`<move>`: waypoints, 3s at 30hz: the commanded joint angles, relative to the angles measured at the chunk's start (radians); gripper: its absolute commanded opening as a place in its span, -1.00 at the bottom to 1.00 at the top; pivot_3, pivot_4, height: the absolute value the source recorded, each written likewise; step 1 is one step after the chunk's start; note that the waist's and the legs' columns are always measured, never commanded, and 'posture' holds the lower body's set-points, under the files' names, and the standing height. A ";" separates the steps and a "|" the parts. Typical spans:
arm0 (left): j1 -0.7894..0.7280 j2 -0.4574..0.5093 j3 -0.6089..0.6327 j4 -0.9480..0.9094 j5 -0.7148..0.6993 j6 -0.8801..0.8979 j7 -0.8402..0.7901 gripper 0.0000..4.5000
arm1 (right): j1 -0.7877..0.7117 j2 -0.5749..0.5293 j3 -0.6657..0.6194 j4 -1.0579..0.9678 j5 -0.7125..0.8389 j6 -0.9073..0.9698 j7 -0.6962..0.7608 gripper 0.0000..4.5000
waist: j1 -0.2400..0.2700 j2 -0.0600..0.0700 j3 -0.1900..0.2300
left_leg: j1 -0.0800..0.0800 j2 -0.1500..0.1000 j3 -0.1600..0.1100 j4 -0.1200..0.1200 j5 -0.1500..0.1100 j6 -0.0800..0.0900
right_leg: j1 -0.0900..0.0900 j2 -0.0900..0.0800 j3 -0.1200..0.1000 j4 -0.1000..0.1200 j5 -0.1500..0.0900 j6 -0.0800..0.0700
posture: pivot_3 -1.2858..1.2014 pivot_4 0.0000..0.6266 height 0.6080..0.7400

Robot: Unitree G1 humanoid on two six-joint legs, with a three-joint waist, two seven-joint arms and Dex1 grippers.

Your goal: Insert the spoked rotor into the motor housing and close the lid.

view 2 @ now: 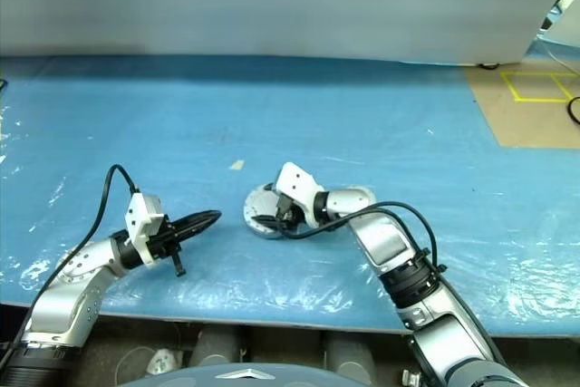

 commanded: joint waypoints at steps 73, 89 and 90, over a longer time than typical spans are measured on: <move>-0.220 -0.066 -0.184 0.073 0.149 0.118 0.119 -1.00 | 0.022 -0.093 -0.056 0.004 0.082 -0.045 0.109 0.98 | 0.003 0.001 -0.001 | 0.000 -0.001 0.000 -0.005 0.000 0.000 | 0.003 0.000 -0.001 -0.008 0.000 0.001 | 0.03 -0.52 1.00; -0.248 -0.044 -0.078 0.153 0.143 0.045 0.157 -1.00 | 0.012 0.001 -0.067 0.059 0.028 -0.182 0.005 0.85 | 0.000 0.001 -0.001 | -0.001 -0.001 0.000 -0.004 0.000 0.000 | 0.002 0.000 -0.001 -0.008 0.000 0.001 | 0.03 -0.52 1.00; -0.248 -0.043 -0.078 0.155 0.143 0.043 0.156 -1.00 | 0.012 0.002 -0.069 0.063 0.027 -0.190 0.004 0.85 | 0.000 0.001 -0.001 | -0.001 -0.001 0.000 -0.004 0.000 0.000 | 0.002 0.000 -0.001 -0.008 0.000 0.001 | 0.03 -0.52 1.00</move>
